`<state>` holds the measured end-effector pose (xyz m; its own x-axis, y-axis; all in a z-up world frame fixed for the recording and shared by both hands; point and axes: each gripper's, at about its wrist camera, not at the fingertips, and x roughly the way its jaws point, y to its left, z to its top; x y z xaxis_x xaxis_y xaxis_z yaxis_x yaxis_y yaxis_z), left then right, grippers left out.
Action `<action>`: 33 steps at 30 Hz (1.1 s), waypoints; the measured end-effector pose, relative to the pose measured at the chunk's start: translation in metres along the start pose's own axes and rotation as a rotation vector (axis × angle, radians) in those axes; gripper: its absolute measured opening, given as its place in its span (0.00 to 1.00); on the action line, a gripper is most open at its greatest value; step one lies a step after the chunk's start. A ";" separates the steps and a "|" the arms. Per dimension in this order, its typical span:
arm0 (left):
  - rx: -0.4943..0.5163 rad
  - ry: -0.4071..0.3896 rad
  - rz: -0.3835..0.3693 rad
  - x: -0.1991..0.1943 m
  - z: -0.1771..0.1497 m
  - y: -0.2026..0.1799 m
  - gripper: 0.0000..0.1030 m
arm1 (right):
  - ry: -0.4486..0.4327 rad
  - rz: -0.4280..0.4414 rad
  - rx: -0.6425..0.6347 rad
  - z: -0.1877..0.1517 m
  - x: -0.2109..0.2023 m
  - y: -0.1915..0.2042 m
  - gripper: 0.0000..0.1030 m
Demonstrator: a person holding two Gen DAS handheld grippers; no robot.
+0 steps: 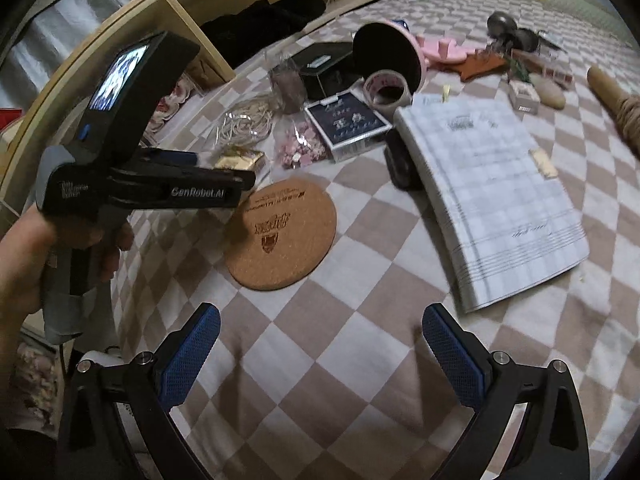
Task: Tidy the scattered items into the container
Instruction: 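Grasp the gold tissue packet with the left gripper while the right gripper grasps the cork coaster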
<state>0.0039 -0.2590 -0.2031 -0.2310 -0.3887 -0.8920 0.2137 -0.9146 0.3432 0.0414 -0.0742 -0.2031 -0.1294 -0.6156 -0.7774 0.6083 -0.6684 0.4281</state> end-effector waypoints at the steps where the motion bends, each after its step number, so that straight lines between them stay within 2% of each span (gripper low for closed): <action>1: 0.008 0.006 0.006 0.002 0.000 -0.002 0.66 | 0.011 0.005 0.008 -0.001 0.004 -0.001 0.98; 5: 0.021 0.019 0.020 0.010 -0.002 -0.006 0.66 | 0.030 0.011 0.033 -0.007 0.014 -0.007 0.98; 11: -0.117 0.069 -0.084 0.019 -0.004 0.013 0.66 | 0.042 0.025 0.030 -0.009 0.018 -0.009 0.98; 14: -0.134 0.089 -0.100 0.021 -0.004 0.016 0.67 | 0.048 0.048 0.050 -0.009 0.019 -0.014 0.98; 19: -0.124 0.069 -0.071 0.020 -0.005 0.014 0.71 | 0.054 0.060 0.055 -0.009 0.020 -0.015 1.00; 22: -0.073 0.037 -0.035 0.015 -0.005 0.008 0.71 | 0.049 0.038 0.044 -0.008 0.020 -0.011 1.00; 26: 0.011 -0.010 0.036 0.008 -0.005 -0.006 0.68 | 0.035 0.114 0.144 -0.002 0.015 -0.023 0.99; 27: 0.014 -0.012 0.030 0.007 -0.005 -0.007 0.62 | 0.033 0.152 0.196 0.000 0.014 -0.030 0.97; 29: 0.019 -0.014 0.018 0.005 -0.005 -0.010 0.55 | 0.028 0.228 0.308 0.005 0.013 -0.044 0.81; 33: 0.029 -0.019 0.006 0.003 -0.006 -0.011 0.53 | 0.047 0.337 0.464 0.011 0.020 -0.064 0.70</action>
<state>0.0065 -0.2492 -0.2115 -0.2481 -0.3963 -0.8840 0.1875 -0.9149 0.3575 -0.0086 -0.0479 -0.2409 0.0530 -0.8142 -0.5781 0.2008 -0.5584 0.8049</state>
